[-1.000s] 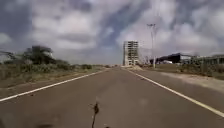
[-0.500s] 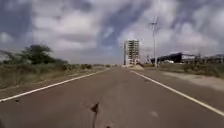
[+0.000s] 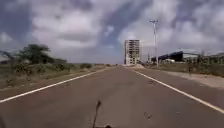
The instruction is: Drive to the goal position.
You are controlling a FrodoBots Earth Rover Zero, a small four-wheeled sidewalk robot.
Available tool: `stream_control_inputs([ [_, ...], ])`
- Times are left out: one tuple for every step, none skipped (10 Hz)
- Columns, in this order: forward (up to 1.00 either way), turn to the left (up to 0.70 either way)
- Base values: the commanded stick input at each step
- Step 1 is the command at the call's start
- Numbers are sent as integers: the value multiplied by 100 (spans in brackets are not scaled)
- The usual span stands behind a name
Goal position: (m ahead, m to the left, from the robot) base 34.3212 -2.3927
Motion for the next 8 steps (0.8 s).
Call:
stream_control_inputs([
  [100, 0],
  [100, 0],
  [100, 0],
  [100, 0],
  [100, 0],
  [100, 0],
  [100, 0],
  [100, 0],
])
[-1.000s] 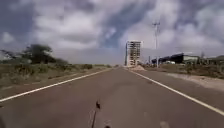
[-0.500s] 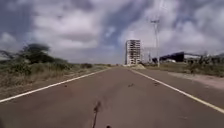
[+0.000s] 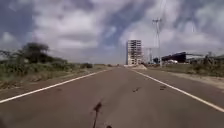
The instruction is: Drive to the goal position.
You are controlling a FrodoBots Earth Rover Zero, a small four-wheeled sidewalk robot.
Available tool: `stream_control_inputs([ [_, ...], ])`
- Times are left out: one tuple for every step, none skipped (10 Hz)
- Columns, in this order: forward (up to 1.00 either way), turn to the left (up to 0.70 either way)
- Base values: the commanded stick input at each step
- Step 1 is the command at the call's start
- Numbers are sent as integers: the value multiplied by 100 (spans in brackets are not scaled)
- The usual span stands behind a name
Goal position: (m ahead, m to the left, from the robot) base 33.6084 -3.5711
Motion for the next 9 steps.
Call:
stream_control_inputs([
  [100, 0],
  [100, 0],
  [100, 0],
  [100, 0],
  [100, 0],
  [100, 0],
  [100, 0],
  [100, 0],
  [100, 0],
])
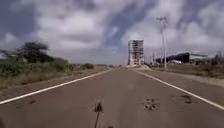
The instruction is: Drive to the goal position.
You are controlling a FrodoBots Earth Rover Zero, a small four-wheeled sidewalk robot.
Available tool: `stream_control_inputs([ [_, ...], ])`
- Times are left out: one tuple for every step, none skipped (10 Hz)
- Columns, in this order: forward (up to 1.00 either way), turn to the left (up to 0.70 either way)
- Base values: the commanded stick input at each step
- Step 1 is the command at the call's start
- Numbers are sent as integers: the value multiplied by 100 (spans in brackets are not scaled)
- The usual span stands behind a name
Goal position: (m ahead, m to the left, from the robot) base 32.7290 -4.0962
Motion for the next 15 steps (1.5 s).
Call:
stream_control_inputs([
  [100, 0],
  [100, -13],
  [100, -34],
  [100, -33],
  [100, -23],
  [100, -12],
  [100, -2],
  [100, 0],
  [100, 0],
  [100, 0],
  [100, 0],
  [100, 0],
  [100, 0],
  [100, 0],
  [100, 0],
])
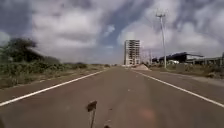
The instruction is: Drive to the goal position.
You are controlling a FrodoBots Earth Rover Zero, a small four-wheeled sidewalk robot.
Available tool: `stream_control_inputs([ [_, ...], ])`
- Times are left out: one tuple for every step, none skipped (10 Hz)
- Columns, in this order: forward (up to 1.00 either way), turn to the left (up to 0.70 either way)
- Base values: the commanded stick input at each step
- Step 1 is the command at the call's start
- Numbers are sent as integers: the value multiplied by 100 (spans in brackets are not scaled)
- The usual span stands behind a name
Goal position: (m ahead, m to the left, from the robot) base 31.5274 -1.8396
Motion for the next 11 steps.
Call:
stream_control_inputs([
  [100, 0],
  [100, 0],
  [100, 0],
  [100, 0],
  [100, 0],
  [100, 0],
  [100, 0],
  [100, 0],
  [100, 0],
  [100, 0],
  [100, 0],
])
